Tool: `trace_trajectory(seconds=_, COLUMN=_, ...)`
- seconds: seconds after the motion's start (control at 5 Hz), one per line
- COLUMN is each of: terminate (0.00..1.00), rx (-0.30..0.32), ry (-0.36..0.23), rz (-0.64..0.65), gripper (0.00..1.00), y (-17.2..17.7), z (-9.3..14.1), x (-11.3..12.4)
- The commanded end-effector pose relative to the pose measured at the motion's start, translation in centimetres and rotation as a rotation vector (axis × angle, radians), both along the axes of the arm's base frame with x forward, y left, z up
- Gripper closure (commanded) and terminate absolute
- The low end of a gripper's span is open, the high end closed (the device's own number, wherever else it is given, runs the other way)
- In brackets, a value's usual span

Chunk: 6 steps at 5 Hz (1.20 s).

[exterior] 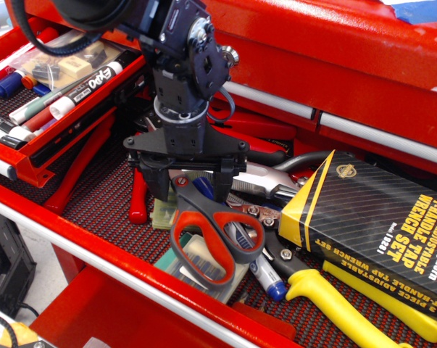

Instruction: Pick up scissors and put into drawer

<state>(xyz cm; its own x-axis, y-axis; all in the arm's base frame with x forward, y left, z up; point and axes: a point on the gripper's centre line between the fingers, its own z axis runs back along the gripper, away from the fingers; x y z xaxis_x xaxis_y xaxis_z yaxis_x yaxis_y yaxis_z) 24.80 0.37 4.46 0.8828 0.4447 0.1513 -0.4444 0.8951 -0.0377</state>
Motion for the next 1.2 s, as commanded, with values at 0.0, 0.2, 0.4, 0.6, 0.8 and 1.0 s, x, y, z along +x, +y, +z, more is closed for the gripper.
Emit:
trace_trajectory(seconds=0.0, terminate=0.0, rx=-0.03, ry=-0.003, rz=0.009, gripper=1.0, y=-0.2, z=-1.6, x=-0.4)
trace_trajectory(seconds=0.2, terminate=0.0, rx=-0.016, ry=0.024, rz=-0.013, gripper=1.0, y=-0.4, z=-0.5, x=-0.8)
trace_trajectory(seconds=0.4, terminate=0.0, rx=0.031, ry=0.041, rz=-0.021, gripper=1.0, y=-0.6, z=1.5, x=-1.1)
trace_trajectory(seconds=0.6, terminate=0.0, rx=0.103, ry=0.031, rz=-0.007, gripper=1.0, y=-1.1, z=3.5, x=-1.3)
trace_trajectory(seconds=0.8, terminate=0.0, rx=0.162, ry=0.024, rz=-0.002, gripper=1.0, y=-0.8, z=5.7, x=-1.4)
trace_trajectory(seconds=1.0, terminate=0.0, rx=0.201, ry=0.021, rz=-0.019, gripper=1.0, y=0.3, z=7.2, x=-1.6)
